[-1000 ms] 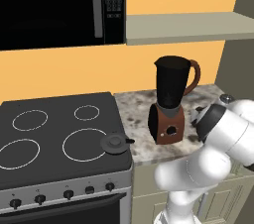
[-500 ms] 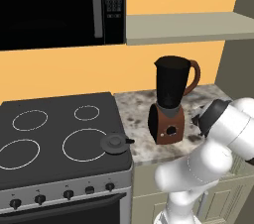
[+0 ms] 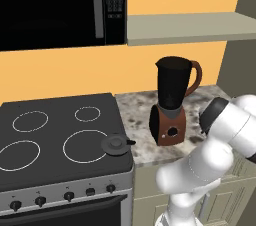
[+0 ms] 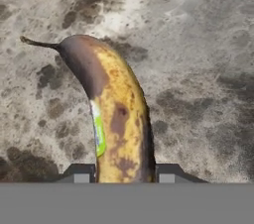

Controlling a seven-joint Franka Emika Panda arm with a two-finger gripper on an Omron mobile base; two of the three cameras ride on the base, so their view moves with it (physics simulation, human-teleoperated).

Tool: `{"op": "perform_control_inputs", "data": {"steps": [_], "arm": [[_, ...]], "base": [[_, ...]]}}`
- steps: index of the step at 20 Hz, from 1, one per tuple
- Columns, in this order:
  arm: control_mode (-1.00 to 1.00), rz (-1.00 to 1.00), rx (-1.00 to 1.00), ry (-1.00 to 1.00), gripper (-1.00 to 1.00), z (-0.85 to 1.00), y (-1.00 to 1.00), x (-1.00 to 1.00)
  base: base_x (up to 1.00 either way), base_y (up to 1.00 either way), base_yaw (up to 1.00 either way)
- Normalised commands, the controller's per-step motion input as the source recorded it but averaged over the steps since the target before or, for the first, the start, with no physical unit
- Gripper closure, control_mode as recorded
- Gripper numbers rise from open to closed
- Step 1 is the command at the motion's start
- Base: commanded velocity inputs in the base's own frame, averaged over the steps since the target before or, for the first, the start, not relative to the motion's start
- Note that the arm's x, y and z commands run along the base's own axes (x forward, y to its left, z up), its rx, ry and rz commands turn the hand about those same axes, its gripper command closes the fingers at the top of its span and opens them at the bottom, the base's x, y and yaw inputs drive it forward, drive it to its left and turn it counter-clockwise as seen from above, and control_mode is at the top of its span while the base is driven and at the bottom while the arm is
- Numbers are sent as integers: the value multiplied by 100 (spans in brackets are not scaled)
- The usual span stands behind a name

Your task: Open the blender lid, put the banana in the blender, close the lid, and start the blender.

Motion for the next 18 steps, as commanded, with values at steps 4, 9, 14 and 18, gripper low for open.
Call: {"op": "perform_control_inputs", "data": {"steps": [4, 9, 14, 18], "arm": [[-100, 0, 0, -8, 100, 89, -10, -35], [-100, 0, 0, -11, 100, 100, -1, -38], [-100, 0, 0, -7, 100, 100, -1, -43], [-100, 0, 0, -1, 100, 100, 0, -35]], "base": [[0, 0, 0], [0, 0, 0], [0, 0, 0], [0, 0, 0]]}}
